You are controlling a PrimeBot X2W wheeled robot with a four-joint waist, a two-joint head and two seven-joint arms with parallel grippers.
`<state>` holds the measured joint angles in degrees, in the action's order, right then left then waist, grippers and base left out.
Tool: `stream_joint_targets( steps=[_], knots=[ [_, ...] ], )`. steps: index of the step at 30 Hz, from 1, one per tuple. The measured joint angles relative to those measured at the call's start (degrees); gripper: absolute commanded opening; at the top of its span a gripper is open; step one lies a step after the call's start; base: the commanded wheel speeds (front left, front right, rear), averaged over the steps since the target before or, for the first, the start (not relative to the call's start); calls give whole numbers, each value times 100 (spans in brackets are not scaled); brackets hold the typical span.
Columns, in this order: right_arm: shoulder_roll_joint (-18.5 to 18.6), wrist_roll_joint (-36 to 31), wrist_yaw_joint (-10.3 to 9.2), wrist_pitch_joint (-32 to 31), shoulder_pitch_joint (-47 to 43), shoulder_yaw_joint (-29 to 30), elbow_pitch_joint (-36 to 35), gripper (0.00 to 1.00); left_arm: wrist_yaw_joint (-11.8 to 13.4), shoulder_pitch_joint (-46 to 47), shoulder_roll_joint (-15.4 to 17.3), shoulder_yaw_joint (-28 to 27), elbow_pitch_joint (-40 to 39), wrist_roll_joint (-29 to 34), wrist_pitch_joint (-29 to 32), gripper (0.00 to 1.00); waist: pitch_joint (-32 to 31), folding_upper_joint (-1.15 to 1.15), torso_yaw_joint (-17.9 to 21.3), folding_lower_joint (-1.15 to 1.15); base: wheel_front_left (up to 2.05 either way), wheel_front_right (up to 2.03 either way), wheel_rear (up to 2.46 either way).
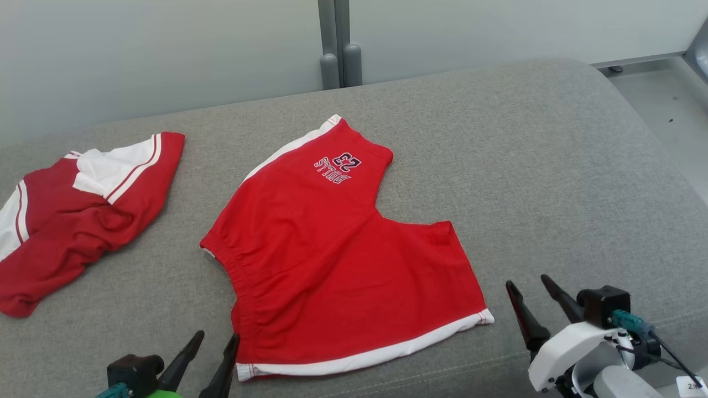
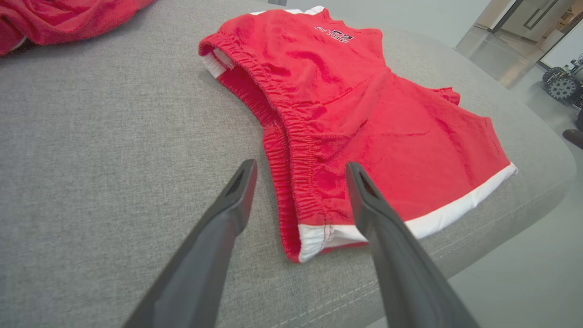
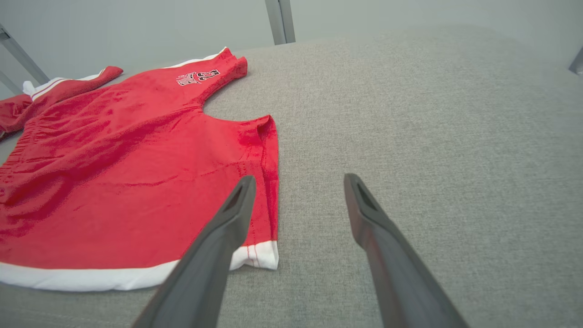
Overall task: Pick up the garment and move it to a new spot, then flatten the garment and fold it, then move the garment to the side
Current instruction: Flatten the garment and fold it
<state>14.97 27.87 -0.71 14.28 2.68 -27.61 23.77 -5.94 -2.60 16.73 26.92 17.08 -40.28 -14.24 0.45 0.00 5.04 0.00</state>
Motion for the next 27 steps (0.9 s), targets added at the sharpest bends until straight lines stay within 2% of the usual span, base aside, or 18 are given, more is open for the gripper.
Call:
stream_joint_targets(
  steps=[12, 21, 27],
  knots=[
    [42, -388, -283, 7, 159, 633, -906, 100, 422, 91, -279, -764, -654, 486, 0, 100, -197, 0, 43, 0, 0, 0, 0],
    [-30, -586, -343, 8, 189, 828, -1315, 100, 881, 90, -479, -1311, -877, 736, -2, 100, -253, 0, 16, 0, 0, 0, 0],
    [-65, -683, -343, 9, 176, 839, -1408, 100, 907, -90, -587, -1340, -964, 898, -2, 100, -296, 0, -24, 0, 0, 0, 0]
  ],
)
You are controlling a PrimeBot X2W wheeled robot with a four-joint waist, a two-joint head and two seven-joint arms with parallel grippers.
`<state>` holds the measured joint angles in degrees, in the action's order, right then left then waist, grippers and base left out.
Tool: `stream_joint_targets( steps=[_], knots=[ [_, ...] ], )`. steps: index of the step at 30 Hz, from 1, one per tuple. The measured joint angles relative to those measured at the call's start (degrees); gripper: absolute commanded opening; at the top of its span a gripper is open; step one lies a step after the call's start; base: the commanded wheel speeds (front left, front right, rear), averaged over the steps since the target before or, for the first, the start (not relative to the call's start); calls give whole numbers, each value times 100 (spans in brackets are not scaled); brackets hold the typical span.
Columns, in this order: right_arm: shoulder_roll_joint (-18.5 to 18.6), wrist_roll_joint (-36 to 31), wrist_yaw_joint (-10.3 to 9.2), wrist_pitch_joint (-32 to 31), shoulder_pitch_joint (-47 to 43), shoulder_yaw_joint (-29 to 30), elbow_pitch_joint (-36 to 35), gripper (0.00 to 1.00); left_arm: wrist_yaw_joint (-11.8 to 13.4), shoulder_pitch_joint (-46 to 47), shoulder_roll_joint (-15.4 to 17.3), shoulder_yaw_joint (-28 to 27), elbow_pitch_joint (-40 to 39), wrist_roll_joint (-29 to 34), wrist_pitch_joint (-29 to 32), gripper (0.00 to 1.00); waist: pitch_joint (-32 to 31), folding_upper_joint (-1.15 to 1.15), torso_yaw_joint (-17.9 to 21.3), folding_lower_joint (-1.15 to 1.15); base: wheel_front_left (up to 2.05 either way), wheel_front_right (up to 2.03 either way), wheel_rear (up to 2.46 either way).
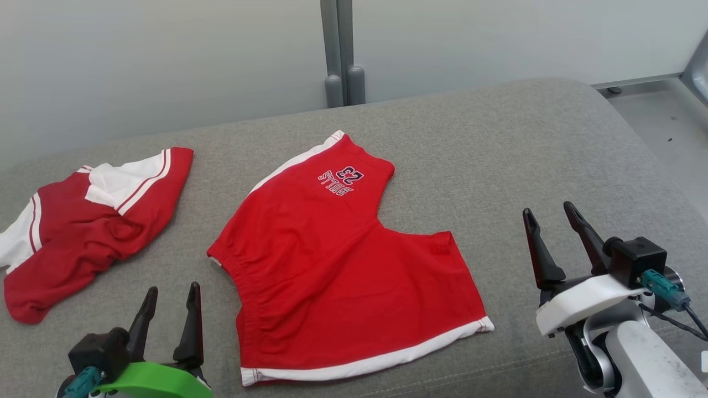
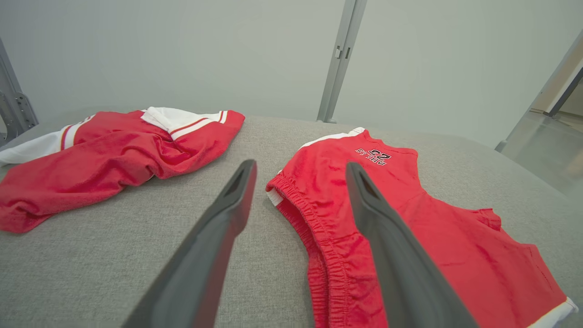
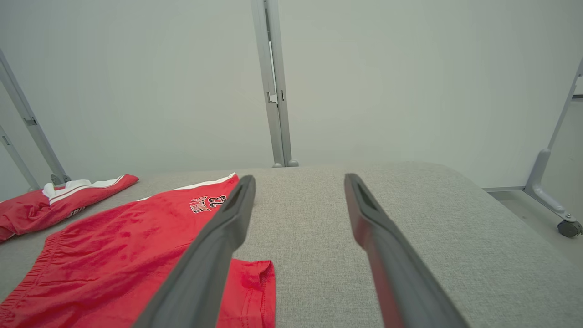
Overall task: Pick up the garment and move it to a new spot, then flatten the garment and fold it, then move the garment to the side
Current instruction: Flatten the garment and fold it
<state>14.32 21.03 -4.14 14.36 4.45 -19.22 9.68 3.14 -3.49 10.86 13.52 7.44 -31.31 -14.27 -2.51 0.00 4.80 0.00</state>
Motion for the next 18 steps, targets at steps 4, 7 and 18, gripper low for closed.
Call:
stream_joint_targets(
  steps=[4, 7, 18],
  knots=[
    [-14, -10, 0, 0, -53, 12, -35, 100, 27, -154, -63, -13, -57, 53, 0, 100, -18, 0, -24, 0, 0, 0, 0],
    [-36, -42, 0, 0, -122, 37, -49, 100, 44, -235, -83, -32, -91, 111, 0, 100, -22, 0, -39, 0, 0, 0, 0],
    [-108, -58, 2, 0, -209, 102, -89, 100, 44, -308, -165, -114, -243, 245, 0, 100, -7, 0, -56, 0, 0, 0, 0]
  ],
)
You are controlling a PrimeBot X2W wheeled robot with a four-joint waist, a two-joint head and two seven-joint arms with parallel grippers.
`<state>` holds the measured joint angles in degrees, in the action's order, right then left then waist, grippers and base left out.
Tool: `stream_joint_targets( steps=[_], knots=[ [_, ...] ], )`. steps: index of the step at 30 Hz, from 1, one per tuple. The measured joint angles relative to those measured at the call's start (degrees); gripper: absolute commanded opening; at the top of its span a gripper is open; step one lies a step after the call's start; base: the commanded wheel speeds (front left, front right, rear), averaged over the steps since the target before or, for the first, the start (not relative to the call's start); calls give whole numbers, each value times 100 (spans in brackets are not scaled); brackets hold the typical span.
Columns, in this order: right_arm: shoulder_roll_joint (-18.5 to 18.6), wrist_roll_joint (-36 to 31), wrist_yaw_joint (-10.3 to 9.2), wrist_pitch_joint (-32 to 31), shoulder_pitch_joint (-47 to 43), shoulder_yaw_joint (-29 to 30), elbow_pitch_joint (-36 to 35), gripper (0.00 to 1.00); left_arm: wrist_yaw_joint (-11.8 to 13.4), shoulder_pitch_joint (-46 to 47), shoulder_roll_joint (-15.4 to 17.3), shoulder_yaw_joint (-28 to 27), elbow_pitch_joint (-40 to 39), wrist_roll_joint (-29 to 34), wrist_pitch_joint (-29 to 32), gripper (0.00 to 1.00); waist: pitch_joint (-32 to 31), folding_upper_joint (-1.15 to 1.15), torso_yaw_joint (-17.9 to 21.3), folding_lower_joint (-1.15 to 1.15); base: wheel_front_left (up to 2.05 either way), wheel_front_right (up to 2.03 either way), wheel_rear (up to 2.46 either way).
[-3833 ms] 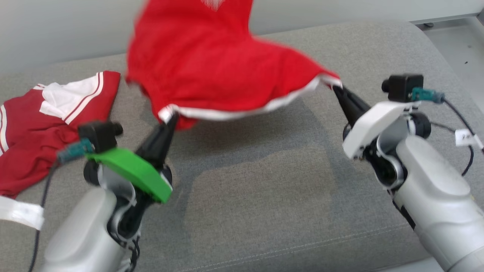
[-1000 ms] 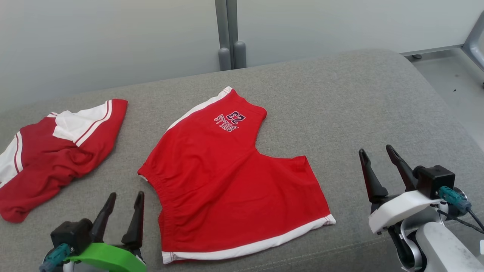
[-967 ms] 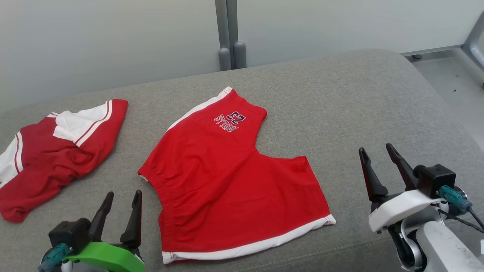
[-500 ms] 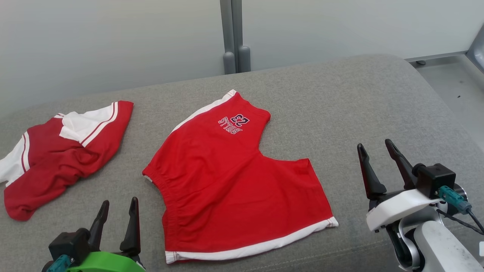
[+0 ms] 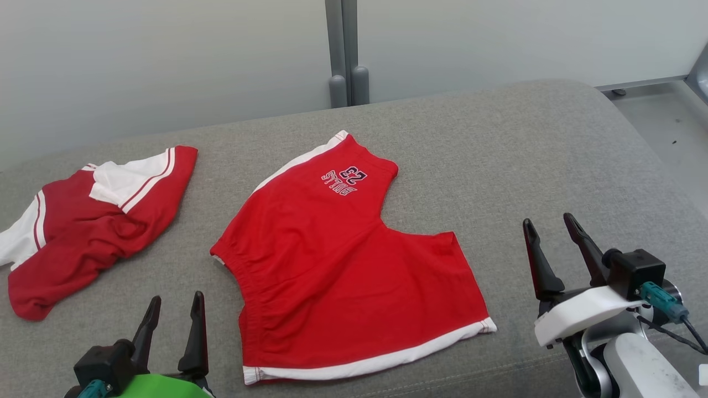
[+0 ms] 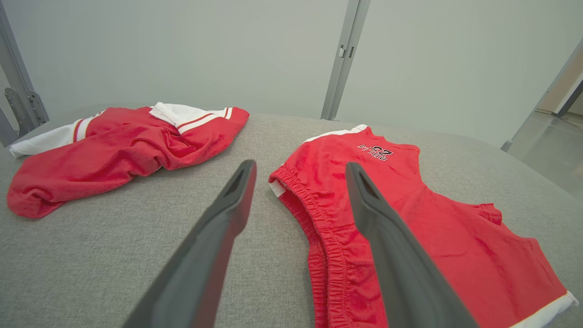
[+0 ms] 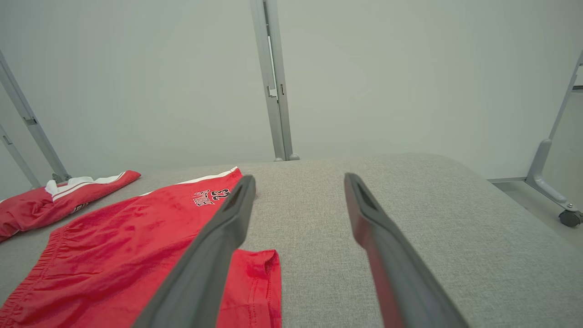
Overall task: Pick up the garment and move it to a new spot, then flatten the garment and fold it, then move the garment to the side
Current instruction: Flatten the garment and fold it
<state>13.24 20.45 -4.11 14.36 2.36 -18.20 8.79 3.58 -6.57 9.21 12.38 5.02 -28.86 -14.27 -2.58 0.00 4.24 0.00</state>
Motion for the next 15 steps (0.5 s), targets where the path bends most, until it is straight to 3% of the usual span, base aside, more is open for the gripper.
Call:
stream_joint_targets(
  steps=[5, 15],
  knots=[
    [-53, -35, 5, 0, -51, 16, -12, 100, -12, -50, -42, -15, 1, 40, 0, 100, 5, 0, -9, 0, 0, 0, 0],
    [-98, -43, 126, 5, -63, 14, -5, 100, -612, -277, 79, 747, 790, 97, 224, 100, 69, 0, -12, 0, 0, 0, 0]
  ],
)
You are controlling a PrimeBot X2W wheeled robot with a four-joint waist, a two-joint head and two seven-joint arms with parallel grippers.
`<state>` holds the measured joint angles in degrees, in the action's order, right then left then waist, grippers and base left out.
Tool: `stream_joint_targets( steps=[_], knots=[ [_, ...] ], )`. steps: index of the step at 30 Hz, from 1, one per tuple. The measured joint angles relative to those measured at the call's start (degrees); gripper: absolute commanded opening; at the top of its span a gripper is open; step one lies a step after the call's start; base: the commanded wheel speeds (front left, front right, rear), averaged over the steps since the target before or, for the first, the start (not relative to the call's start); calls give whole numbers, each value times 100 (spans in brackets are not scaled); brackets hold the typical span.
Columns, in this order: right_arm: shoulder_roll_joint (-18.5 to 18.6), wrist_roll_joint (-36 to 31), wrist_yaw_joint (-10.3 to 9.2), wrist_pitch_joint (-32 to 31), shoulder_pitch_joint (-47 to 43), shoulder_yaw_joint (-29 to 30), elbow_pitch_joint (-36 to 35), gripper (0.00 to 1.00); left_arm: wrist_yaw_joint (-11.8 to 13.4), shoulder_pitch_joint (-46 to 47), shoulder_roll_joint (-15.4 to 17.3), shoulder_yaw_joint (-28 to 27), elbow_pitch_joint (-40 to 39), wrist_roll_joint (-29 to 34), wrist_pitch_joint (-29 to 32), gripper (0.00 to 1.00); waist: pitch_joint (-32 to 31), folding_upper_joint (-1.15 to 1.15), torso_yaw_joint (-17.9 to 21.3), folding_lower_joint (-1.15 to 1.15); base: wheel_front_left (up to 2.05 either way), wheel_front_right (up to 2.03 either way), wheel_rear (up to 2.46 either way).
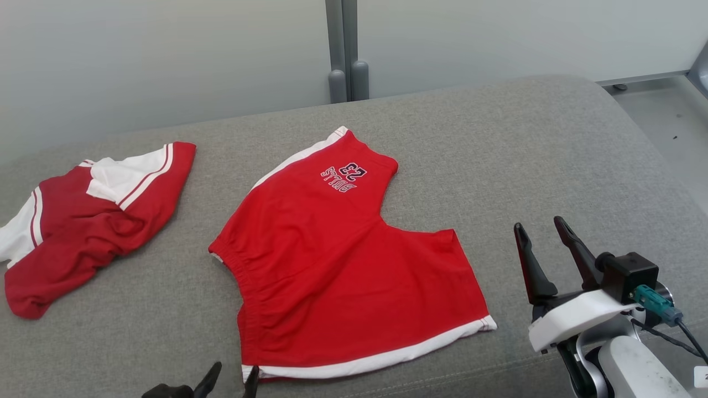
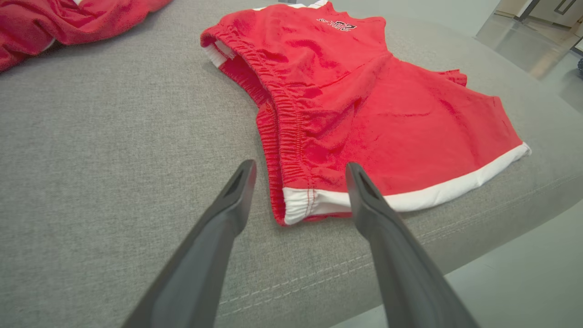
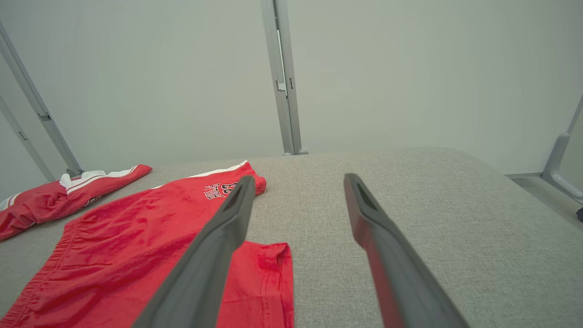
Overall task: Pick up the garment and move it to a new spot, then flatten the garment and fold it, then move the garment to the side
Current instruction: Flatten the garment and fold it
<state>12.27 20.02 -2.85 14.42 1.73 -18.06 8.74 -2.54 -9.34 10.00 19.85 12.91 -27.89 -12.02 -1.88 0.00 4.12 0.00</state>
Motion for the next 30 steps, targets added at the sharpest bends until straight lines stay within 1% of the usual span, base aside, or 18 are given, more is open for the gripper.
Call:
stream_joint_targets(
  steps=[2, 4, 8, 15, 22, 23, 25, 27, 28, 29, 30],
  knots=[
    [-18, -27, 34, 0, 1, -20, 3, 100, -127, 0, 3, 110, 167, 0, 100, 100, 25, 0, 26, 0, 0, 0, 0],
    [-26, -44, 59, 0, 2, -30, 10, 100, -200, 2, -5, 156, 325, -10, 149, 100, 52, 0, 60, 0, 0, 0, 0],
    [-25, -56, 97, 0, 2, -35, 38, 100, -233, 19, -21, 212, 572, -22, 194, 100, 103, 0, 143, 0, 0, 0, 0],
    [-19, -120, 182, 0, 10, -35, 78, 100, -283, 304, -119, 87, 910, -203, 111, 100, 211, 0, 334, 0, 0, 0, 0],
    [8, -144, 183, 0, 11, 56, 102, 100, -345, 399, -162, 115, 1236, -278, 60, 100, 284, 0, 466, 0, 0, 0, 0],
    [18, -145, 183, 0, 11, 73, 103, 100, -347, 415, -172, 126, 1252, -278, 53, 96, 287, 0, 471, 0, 0, 0, 0],
    [23, -152, 183, 0, 10, 87, 107, 100, -350, 436, -185, 147, 1273, -278, 30, 84, 287, 0, 475, 0, 0, 0, 0],
    [22, -155, 183, 0, 10, 100, 120, 100, -357, 441, -185, 178, 1287, -278, -5, 76, 274, 0, 474, 1, 0, 0, 0],
    [20, -172, 183, 0, 10, 101, 124, 100, -358, 441, -185, 187, 1285, -278, -21, 74, 271, 0, 472, 0, 0, 0, 0],
    [18, -188, 186, 0, 9, 101, 136, 100, -358, 441, -185, 198, 1287, -278, -23, 68, 268, 0, 469, 0, 0, 0, 0],
    [13, -187, 201, 0, 7, 108, 157, 100, -360, 441, -185, 221, 1287, -278, -36, 56, 263, 0, 464, 0, 0, 0, 0]
  ],
)
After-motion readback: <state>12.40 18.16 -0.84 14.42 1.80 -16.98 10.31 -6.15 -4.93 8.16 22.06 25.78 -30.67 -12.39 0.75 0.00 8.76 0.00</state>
